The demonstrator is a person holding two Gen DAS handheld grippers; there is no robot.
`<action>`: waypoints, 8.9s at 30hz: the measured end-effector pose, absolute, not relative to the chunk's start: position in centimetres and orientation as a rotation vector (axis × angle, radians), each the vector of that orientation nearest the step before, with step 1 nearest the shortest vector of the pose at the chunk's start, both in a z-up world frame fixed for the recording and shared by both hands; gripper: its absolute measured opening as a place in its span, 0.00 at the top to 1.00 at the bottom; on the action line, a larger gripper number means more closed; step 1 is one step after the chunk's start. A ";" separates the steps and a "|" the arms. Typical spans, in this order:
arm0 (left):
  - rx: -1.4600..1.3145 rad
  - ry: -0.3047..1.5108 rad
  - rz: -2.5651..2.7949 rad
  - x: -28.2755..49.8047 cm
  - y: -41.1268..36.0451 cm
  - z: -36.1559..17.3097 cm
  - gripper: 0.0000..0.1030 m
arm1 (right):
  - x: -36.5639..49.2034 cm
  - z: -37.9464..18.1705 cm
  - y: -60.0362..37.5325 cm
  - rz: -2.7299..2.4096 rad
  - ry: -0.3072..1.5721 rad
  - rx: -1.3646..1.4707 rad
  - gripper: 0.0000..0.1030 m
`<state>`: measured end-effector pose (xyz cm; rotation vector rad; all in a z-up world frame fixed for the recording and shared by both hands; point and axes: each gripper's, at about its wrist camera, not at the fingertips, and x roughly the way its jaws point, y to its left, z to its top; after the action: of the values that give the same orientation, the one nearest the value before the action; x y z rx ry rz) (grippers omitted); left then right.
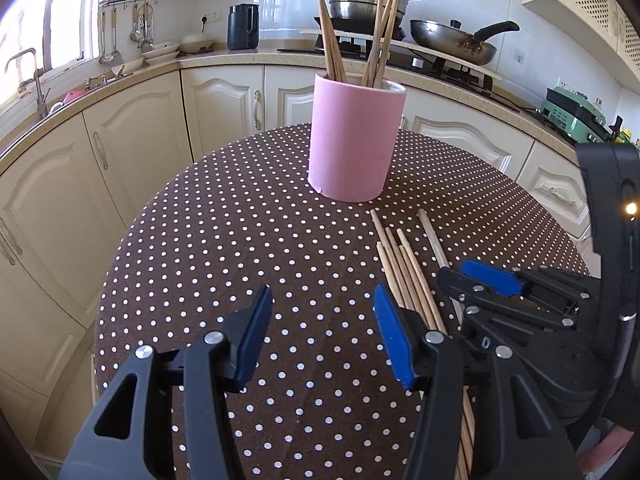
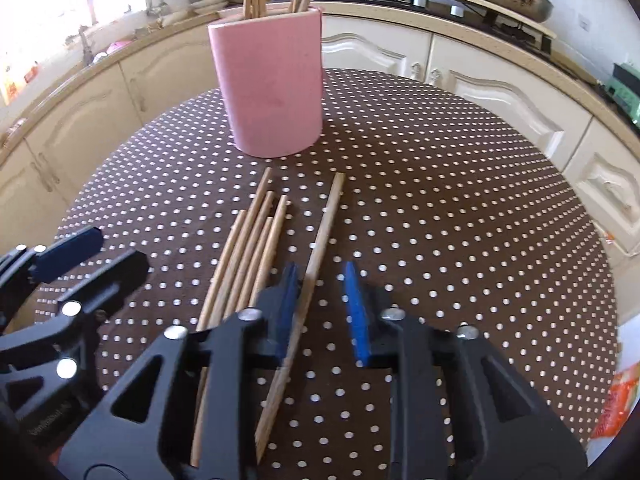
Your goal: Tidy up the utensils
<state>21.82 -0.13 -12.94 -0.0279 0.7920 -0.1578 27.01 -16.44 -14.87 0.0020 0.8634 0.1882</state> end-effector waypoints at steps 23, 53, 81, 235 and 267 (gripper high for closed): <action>0.070 0.913 -0.169 23.5 -4.0 -14.8 0.48 | 25.3 -15.0 -21.7 0.295 0.874 0.245 0.94; 0.050 0.879 -0.176 21.8 -2.0 -15.2 0.94 | 22.5 -14.0 -18.5 0.195 0.859 0.022 0.93; -0.047 0.796 -0.193 22.3 -1.2 -12.0 0.94 | 23.1 -10.7 -21.4 0.203 0.755 0.230 0.94; -0.001 0.339 -0.043 33.5 -1.0 -0.5 0.92 | 36.2 0.2 -18.4 0.276 0.593 0.175 0.93; 0.028 0.340 -0.158 22.9 -1.4 -1.6 0.39 | 26.0 -0.8 -23.1 0.220 0.561 0.134 0.10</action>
<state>22.95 -1.39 -1.56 0.0277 0.3396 -0.1577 26.02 -23.10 -0.83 0.1338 0.5609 0.2199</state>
